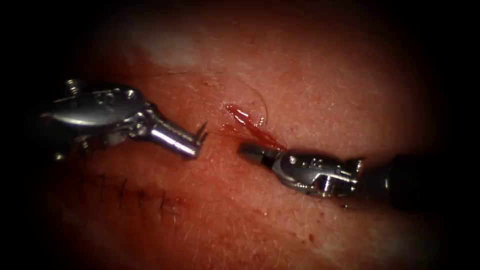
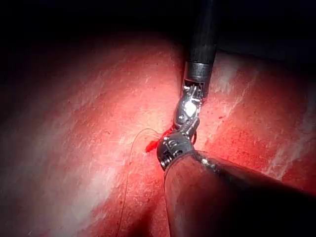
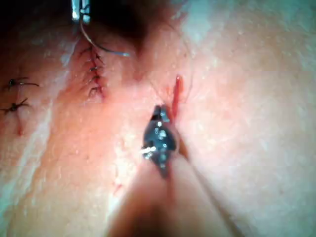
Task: Wound Closure
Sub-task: Pick up the needle with the left gripper and pull it through the skin, then use the right gripper to pull the suture through the skin
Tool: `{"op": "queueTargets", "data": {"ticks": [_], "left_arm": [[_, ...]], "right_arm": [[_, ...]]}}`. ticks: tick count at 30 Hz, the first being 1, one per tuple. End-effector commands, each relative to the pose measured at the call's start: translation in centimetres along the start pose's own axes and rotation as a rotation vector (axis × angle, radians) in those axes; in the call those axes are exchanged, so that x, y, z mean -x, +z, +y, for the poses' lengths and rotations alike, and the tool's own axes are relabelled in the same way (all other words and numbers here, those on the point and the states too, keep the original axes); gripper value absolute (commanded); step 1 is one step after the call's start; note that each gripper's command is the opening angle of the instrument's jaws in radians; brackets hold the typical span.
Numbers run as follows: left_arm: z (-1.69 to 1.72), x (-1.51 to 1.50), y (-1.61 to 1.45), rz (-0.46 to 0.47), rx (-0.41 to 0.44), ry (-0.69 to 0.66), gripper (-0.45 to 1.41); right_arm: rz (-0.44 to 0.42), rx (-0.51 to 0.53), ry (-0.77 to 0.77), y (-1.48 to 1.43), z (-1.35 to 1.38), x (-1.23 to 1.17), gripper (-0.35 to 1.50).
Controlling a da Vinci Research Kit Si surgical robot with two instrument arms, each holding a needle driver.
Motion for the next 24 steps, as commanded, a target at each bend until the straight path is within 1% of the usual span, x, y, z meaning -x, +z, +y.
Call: {"op": "queueTargets", "data": {"ticks": [1,4,8,11,13,14,15,16,18,19,24], "left_arm": [[-0.01,0.03,0.06,-0.001,0.006,0.003,-0.45],[0.07,-0.03,0.03,0.0,0.008,0.025,-0.45],[0.14,-0.1,0.0,0.001,0.006,0.052,-0.45],[0.17,-0.14,-0.01,0.002,0.001,0.072,-0.45],[0.17,-0.17,-0.02,0.003,-0.005,0.092,-0.45],[0.18,-0.2,-0.03,0.003,-0.011,0.124,-0.45],[0.18,-0.22,-0.04,0.003,-0.014,0.134,-0.45],[0.19,-0.26,-0.05,0.0,-0.022,0.177,-0.45],[0.19,-0.29,-0.06,0.002,-0.026,0.22,-0.45],[0.2,-0.33,-0.08,0.007,-0.035,0.268,-0.45],[0.25,-0.38,-0.11,0.008,-0.041,0.341,-0.45]], "right_arm": [[-0.002,-0.002,0.003,0.04,-0.05,0.04,-0.1],[-0.002,0.001,0.004,0.04,-0.05,0.04,-0.08],[-0.002,0.001,0.009,0.03,-0.06,0.04,-0.01],[-0.004,-0.003,0.011,0.0,-0.09,0.02,0.17],[0.0,-0.007,0.016,-0.05,-0.12,-0.02,0.34],[0.008,-0.013,0.023,-0.12,-0.17,-0.08,0.44],[0.012,-0.015,0.027,-0.16,-0.19,-0.11,0.46],[0.016,-0.021,0.036,-0.23,-0.24,-0.19,0.41],[0.016,-0.026,0.043,-0.29,-0.27,-0.26,0.41],[0.016,-0.029,0.049,-0.35,-0.31,-0.31,0.42],[0.017,-0.035,0.062,-0.42,-0.36,-0.38,0.46]]}}
